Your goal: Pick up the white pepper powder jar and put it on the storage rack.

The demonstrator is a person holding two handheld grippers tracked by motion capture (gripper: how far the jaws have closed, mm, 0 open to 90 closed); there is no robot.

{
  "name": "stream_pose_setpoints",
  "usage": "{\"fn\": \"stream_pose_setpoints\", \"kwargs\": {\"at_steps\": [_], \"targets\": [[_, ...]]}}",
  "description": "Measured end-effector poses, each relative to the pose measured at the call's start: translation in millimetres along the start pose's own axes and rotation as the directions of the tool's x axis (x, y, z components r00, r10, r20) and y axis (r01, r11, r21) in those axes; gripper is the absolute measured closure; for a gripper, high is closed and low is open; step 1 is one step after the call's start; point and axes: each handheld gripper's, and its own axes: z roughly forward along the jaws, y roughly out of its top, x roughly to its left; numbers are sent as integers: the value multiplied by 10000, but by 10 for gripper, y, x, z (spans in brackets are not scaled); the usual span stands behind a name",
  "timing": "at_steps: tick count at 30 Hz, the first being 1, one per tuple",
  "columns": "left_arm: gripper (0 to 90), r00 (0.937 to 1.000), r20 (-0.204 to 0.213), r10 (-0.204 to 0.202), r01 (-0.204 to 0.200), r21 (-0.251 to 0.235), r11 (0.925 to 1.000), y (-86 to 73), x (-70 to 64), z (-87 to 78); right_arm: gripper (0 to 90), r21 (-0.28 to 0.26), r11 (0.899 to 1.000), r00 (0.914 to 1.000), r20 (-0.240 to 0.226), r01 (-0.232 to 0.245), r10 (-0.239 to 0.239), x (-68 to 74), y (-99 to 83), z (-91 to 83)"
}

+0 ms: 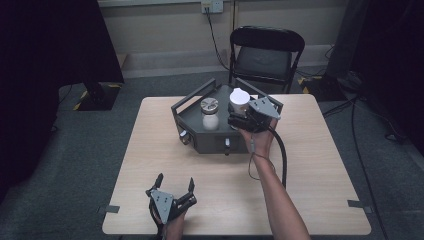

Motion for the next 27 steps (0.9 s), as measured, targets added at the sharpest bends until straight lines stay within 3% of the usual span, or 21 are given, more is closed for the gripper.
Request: {"fn": "stream_pose_setpoints", "kwargs": {"at_steps": [5,8,27], "targets": [[2,10000,0,2,-2,-1,10000,0,0,0,0,-280,9996,9999,-122,-76,72,19,5,-57],[2,10000,0,1,-1,-1,10000,0,0,0,0,-99,9999,9999,-57,-91,90,38,37,-76],[2,10000,-39,3,-3,9,10000,1,-6,0,0,-633,9968,9987,110,-482,490,64,-92,-306]]}}
